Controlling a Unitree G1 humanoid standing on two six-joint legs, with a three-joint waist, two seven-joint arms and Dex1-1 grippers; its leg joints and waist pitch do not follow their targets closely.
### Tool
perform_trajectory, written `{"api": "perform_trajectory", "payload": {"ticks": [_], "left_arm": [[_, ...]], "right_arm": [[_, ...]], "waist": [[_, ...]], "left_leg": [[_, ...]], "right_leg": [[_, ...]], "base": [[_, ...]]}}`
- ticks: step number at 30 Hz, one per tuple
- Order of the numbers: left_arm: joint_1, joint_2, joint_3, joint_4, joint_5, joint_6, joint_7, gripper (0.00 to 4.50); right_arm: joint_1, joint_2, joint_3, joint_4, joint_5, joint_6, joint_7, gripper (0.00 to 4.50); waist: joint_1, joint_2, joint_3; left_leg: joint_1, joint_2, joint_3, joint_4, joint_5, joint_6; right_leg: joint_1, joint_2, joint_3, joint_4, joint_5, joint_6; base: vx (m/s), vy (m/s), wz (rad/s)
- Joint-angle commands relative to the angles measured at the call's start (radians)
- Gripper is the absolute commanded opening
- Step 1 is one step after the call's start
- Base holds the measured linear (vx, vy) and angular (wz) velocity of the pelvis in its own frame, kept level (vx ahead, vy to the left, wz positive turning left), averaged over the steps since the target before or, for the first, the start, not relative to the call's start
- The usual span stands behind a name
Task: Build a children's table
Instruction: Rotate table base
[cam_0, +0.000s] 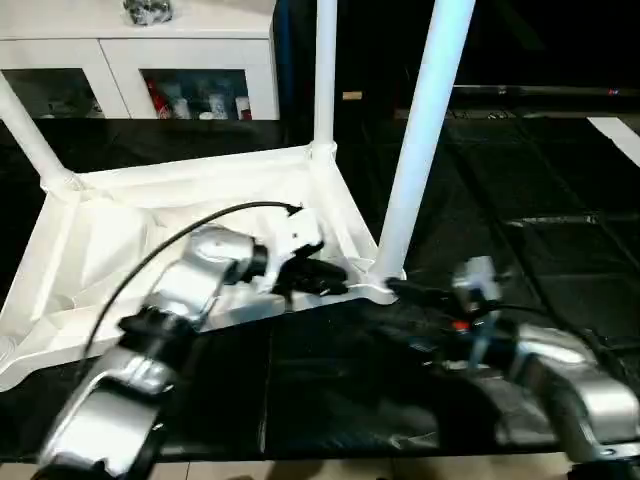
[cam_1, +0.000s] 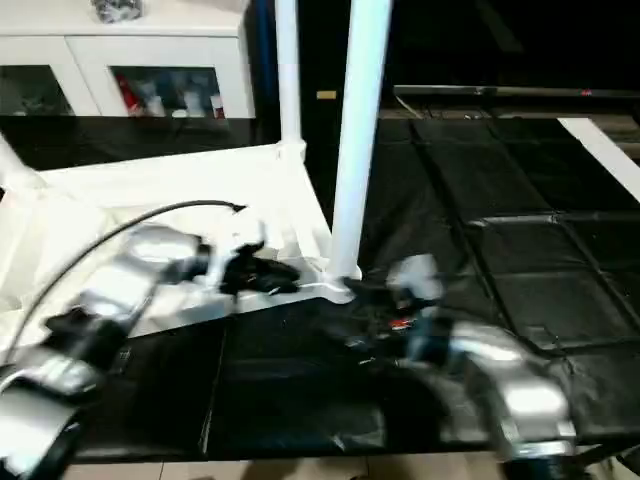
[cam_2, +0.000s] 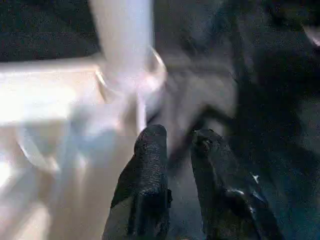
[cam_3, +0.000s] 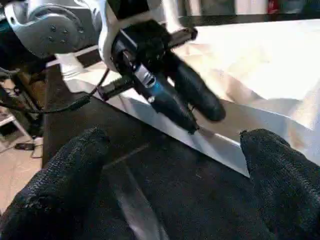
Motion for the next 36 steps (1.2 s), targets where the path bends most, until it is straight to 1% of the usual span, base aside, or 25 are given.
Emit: {"api": "perform_trajectory", "payload": {"ticks": [1,2,3,4,5,8,9,10,11,12,13,15,16,17,18,19,20,22,23,24,25,30,33,35,36], "left_arm": [[0.015,0.039,-0.001,-0.08,-0.008,0.055,-0.034,1.35],[0.034,0.075,0.005,-0.126,-0.013,0.088,-0.045,1.4],[0.086,0.17,0.025,-0.223,-0.017,0.157,-0.067,1.4],[0.086,0.17,0.025,-0.223,-0.017,0.157,-0.067,1.69],[0.108,0.209,0.035,-0.261,-0.019,0.186,-0.075,1.69],[0.149,0.274,0.054,-0.326,-0.023,0.233,-0.087,1.97],[0.186,0.321,0.07,-0.377,-0.031,0.27,-0.095,1.97],[0.237,0.381,0.092,-0.444,-0.042,0.318,-0.107,2.13],[0.248,0.395,0.097,-0.46,-0.045,0.33,-0.109,2.23],[0.305,0.442,0.113,-0.529,-0.055,0.378,-0.112,2.34],[0.325,0.456,0.118,-0.552,-0.057,0.392,-0.112,2.34],[0.385,0.482,0.126,-0.624,-0.074,0.455,-0.089,2.57],[0.411,0.483,0.128,-0.646,-0.072,0.48,-0.07,2.67],[0.411,0.483,0.128,-0.646,-0.072,0.48,-0.07,2.73],[0.432,0.479,0.127,-0.657,-0.065,0.497,-0.052,2.73],[0.437,0.477,0.127,-0.66,-0.063,0.502,-0.046,2.8],[0.462,0.476,0.126,-0.676,-0.057,0.526,-0.016,2.95],[0.474,0.476,0.128,-0.687,-0.058,0.542,0.001,3.15],[0.478,0.477,0.128,-0.691,-0.059,0.547,0.006,3.15],[0.504,0.48,0.134,-0.719,-0.064,0.584,0.039,3.28],[0.516,0.479,0.137,-0.725,-0.058,0.596,0.061,3.4],[0.521,0.456,0.144,-0.688,-0.014,0.589,0.153,3.58],[0.501,0.431,0.147,-0.641,0.004,0.563,0.204,3.58],[0.492,0.424,0.145,-0.631,0.004,0.558,0.226,3.58],[0.482,0.415,0.145,-0.622,0.002,0.555,0.247,3.58]], "right_arm": [[-0.021,0.007,0.023,-0.025,0.013,0.008,-0.014,4.5],[-0.033,0.02,0.036,-0.018,0.006,0.001,-0.023,4.5],[-0.068,0.064,0.057,0.017,-0.022,-0.021,-0.057,4.5],[-0.068,0.064,0.057,0.017,-0.022,-0.021,-0.057,4.5],[-0.083,0.083,0.063,0.035,-0.036,-0.032,-0.073,4.5],[-0.104,0.11,0.076,0.061,-0.052,-0.048,-0.092,4.5],[-0.12,0.133,0.091,0.079,-0.064,-0.058,-0.105,4.5],[-0.143,0.163,0.112,0.106,-0.08,-0.07,-0.125,4.5],[-0.149,0.17,0.117,0.112,-0.084,-0.072,-0.129,4.5],[-0.183,0.215,0.141,0.16,-0.116,-0.079,-0.183,4.5],[-0.197,0.232,0.15,0.181,-0.132,-0.085,-0.207,4.5],[-0.248,0.299,0.174,0.276,-0.207,-0.125,-0.325,4.5],[-0.277,0.33,0.187,0.336,-0.249,-0.156,-0.385,4.5],[-0.277,0.33,0.187,0.336,-0.249,-0.156,-0.385,4.5],[-0.306,0.352,0.204,0.393,-0.29,-0.176,-0.437,4.5],[-0.314,0.357,0.21,0.407,-0.302,-0.183,-0.449,4.5],[-0.344,0.373,0.233,0.466,-0.355,-0.218,-0.502,4.5],[-0.359,0.382,0.239,0.495,-0.378,-0.234,-0.536,4.5],[-0.364,0.385,0.24,0.504,-0.385,-0.241,-0.547,4.5],[-0.393,0.402,0.244,0.567,-0.425,-0.284,-0.609,4.5],[-0.407,0.41,0.239,0.598,-0.446,-0.306,-0.659,4.5],[-0.442,0.416,0.195,0.694,-0.485,-0.36,-0.82,4.5],[-0.464,0.397,0.17,0.751,-0.511,-0.38,-0.912,4.5],[-0.478,0.387,0.162,0.785,-0.524,-0.4,-0.943,4.5],[-0.491,0.376,0.153,0.818,-0.533,-0.419,-0.971,4.5]], "waist": [[0.005,-0.013,-0.067],[0.003,-0.01,-0.066],[0.001,-0.013,-0.065],[0.001,-0.008,-0.066],[-0.003,-0.011,-0.062],[0.0,-0.006,-0.059],[0.004,-0.001,-0.06],[0.001,-0.001,-0.064],[-0.007,-0.006,-0.061],[-0.01,0.0,-0.061],[-0.01,0.005,-0.06],[-0.014,0.006,-0.057],[-0.015,0.006,-0.058],[-0.013,0.009,-0.057],[-0.011,0.009,-0.058],[-0.011,0.012,-0.058],[-0.008,0.011,-0.059],[-0.007,0.007,-0.06],[-0.006,0.009,-0.06],[-0.009,0.006,-0.06],[-0.008,0.0,-0.062],[-0.01,0.0,-0.059],[-0.009,0.003,-0.061],[-0.008,0.001,-0.062],[-0.01,0.004,-0.065]], "left_leg": [[-0.008,0.006,0.007,-0.068,-0.146,0.042],[-0.004,0.005,0.009,-0.067,-0.147,0.041],[-0.003,0.007,0.009,-0.068,-0.155,0.031],[0.0,0.009,0.006,-0.071,-0.159,0.023],[-0.002,0.005,0.01,-0.071,-0.173,0.018],[0.008,0.003,0.013,-0.071,-0.189,0.005],[0.007,0.004,0.011,-0.074,-0.192,0.0],[0.006,0.005,0.009,-0.072,-0.189,-0.006],[-0.005,0.001,0.006,-0.078,-0.185,-0.01],[0.005,0.002,0.009,-0.077,-0.201,-0.016],[0.006,0.001,0.008,-0.077,-0.203,-0.018],[0.008,0.001,0.009,-0.079,-0.227,-0.036],[0.007,0.001,0.009,-0.079,-0.227,-0.04],[0.011,0.0,0.01,-0.079,-0.234,-0.047],[0.013,-0.001,0.01,-0.079,-0.237,-0.047],[0.012,-0.001,0.009,-0.079,-0.231,-0.053],[0.013,-0.002,0.009,-0.078,-0.231,-0.056],[0.012,-0.003,0.01,-0.077,-0.229,-0.059],[0.01,-0.004,0.008,-0.077,-0.224,-0.059],[0.006,-0.005,0.008,-0.076,-0.214,-0.061],[0.007,-0.004,0.01,-0.075,-0.211,-0.06],[0.006,-0.007,0.009,-0.073,-0.241,-0.06],[0.009,-0.01,0.011,-0.069,-0.236,-0.065],[0.006,-0.012,0.009,-0.068,-0.229,-0.066],[0.007,-0.013,0.01,-0.065,-0.225,-0.067]], "right_leg": [[0.058,-0.037,0.016,-0.057,-0.238,-0.198],[0.054,-0.034,0.016,-0.059,-0.232,-0.198],[0.053,-0.035,0.016,-0.055,-0.215,-0.21],[0.051,-0.037,0.015,-0.052,-0.216,-0.212],[0.047,-0.033,0.016,-0.054,-0.23,-0.205],[0.043,-0.029,0.019,-0.058,-0.223,-0.206],[0.045,-0.03,0.019,-0.053,-0.204,-0.209],[0.046,-0.033,0.018,-0.046,-0.184,-0.214],[0.053,-0.031,0.017,-0.045,-0.189,-0.207],[0.046,-0.031,0.017,-0.049,-0.203,-0.208],[0.045,-0.031,0.018,-0.051,-0.207,-0.211],[0.04,-0.031,0.02,-0.053,-0.235,-0.215],[0.041,-0.031,0.02,-0.052,-0.235,-0.215],[0.037,-0.029,0.02,-0.053,-0.24,-0.212],[0.037,-0.027,0.02,-0.053,-0.235,-0.209],[0.038,-0.025,0.019,-0.049,-0.213,-0.209],[0.039,-0.024,0.019,-0.048,-0.199,-0.205],[0.041,-0.024,0.019,-0.047,-0.186,-0.199],[0.043,-0.022,0.019,-0.046,-0.174,-0.199],[0.046,-0.023,0.019,-0.042,-0.16,-0.199],[0.046,-0.025,0.019,-0.043,-0.16,-0.198],[0.042,-0.022,0.023,-0.048,-0.233,-0.161],[0.041,-0.018,0.022,-0.046,-0.204,-0.161],[0.044,-0.017,0.021,-0.042,-0.187,-0.158],[0.043,-0.016,0.02,-0.038,-0.163,-0.165]], "base": [[0.0,0.0,0.0],[0.0,0.0,0.0],[0.0,0.0,0.0],[0.0,0.0,0.0],[0.0,0.0,0.0],[0.0,0.0,0.0],[0.0,0.0,0.0],[0.0,0.0,0.0],[0.0,0.0,0.0],[0.0,0.0,0.0],[0.0,0.0,0.0],[0.0,0.0,0.0],[0.0,0.0,0.0],[0.0,0.0,0.0],[0.0,0.0,0.0],[0.0,0.0,0.0],[0.0,0.0,0.0],[0.0,0.0,0.0],[0.0,0.0,0.0],[0.0,0.0,0.0],[0.0,0.0,0.0],[0.0,0.0,0.0],[0.0,0.0,0.0],[0.0,0.0,0.0],[0.0,0.0,0.0]]}}
